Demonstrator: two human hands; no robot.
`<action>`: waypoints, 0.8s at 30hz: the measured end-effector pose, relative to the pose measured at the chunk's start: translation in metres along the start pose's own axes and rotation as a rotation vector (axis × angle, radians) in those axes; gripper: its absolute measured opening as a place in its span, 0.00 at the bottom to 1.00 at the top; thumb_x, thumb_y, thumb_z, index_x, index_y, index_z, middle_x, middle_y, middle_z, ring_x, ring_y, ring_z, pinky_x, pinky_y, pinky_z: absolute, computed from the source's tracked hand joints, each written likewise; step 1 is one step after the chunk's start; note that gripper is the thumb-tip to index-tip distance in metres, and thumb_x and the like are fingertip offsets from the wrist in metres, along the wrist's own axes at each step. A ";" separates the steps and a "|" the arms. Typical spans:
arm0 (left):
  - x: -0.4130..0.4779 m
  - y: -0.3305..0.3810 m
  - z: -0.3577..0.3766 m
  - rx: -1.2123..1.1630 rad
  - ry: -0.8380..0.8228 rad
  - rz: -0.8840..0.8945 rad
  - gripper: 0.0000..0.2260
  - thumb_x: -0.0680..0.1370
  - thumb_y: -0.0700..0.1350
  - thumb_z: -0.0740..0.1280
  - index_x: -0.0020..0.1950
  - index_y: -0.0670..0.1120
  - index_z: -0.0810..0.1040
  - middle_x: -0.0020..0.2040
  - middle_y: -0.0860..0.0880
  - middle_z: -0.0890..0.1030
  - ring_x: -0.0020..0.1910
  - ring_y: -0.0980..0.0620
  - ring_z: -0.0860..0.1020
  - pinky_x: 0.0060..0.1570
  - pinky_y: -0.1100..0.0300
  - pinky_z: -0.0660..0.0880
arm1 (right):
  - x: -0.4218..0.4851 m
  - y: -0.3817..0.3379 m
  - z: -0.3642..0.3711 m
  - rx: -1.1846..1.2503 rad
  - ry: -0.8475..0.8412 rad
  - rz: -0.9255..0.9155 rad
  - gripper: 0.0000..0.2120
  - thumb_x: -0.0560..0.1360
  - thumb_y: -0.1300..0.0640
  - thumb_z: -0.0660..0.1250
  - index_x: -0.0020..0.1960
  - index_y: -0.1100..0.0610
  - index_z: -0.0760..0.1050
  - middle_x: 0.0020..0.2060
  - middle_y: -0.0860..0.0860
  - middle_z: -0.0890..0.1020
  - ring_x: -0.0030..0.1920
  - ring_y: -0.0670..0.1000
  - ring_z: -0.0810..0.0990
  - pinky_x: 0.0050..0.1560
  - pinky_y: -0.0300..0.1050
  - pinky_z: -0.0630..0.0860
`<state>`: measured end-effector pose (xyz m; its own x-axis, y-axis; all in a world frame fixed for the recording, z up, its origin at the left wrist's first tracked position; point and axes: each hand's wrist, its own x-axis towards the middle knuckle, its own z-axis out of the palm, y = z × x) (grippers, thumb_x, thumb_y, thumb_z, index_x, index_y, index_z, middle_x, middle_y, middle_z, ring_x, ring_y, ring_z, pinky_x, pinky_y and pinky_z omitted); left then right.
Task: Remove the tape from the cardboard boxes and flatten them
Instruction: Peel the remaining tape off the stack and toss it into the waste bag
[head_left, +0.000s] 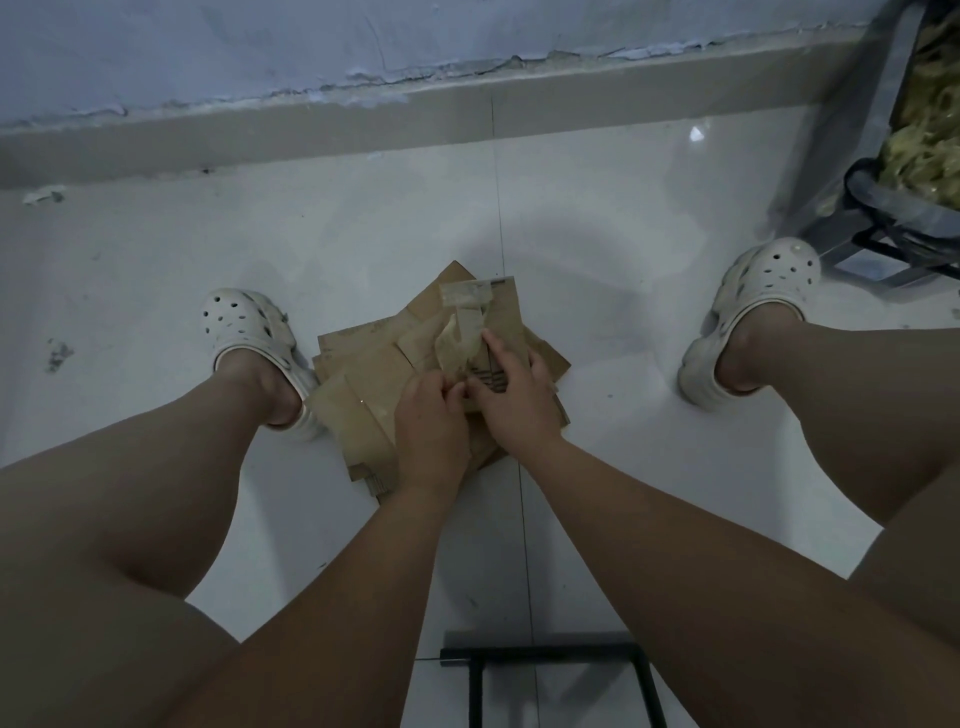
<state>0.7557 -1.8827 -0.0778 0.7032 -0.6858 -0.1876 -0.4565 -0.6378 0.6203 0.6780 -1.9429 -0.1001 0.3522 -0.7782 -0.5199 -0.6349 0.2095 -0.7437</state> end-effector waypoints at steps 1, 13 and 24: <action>0.000 0.001 0.000 0.008 0.005 -0.004 0.10 0.80 0.40 0.62 0.39 0.43 0.70 0.37 0.48 0.71 0.38 0.51 0.67 0.33 0.61 0.55 | 0.000 -0.002 0.000 0.032 0.007 0.010 0.28 0.77 0.45 0.66 0.73 0.32 0.60 0.77 0.55 0.54 0.76 0.57 0.57 0.71 0.53 0.59; 0.003 0.001 -0.004 0.230 -0.124 0.215 0.06 0.79 0.36 0.58 0.43 0.43 0.67 0.45 0.47 0.67 0.42 0.52 0.65 0.39 0.63 0.57 | -0.002 -0.009 0.007 0.121 0.063 0.050 0.26 0.76 0.54 0.70 0.72 0.45 0.69 0.76 0.56 0.59 0.75 0.56 0.59 0.74 0.51 0.60; 0.012 -0.005 -0.007 -0.158 -0.101 -0.269 0.11 0.80 0.42 0.60 0.37 0.45 0.72 0.35 0.50 0.74 0.35 0.54 0.71 0.31 0.63 0.64 | 0.000 -0.011 -0.001 0.094 -0.027 0.064 0.29 0.77 0.53 0.68 0.75 0.40 0.62 0.78 0.56 0.51 0.78 0.54 0.53 0.75 0.50 0.53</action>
<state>0.7704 -1.8858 -0.0775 0.7258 -0.5365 -0.4306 -0.1659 -0.7440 0.6473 0.6846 -1.9457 -0.0918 0.3317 -0.7456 -0.5779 -0.5896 0.3143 -0.7440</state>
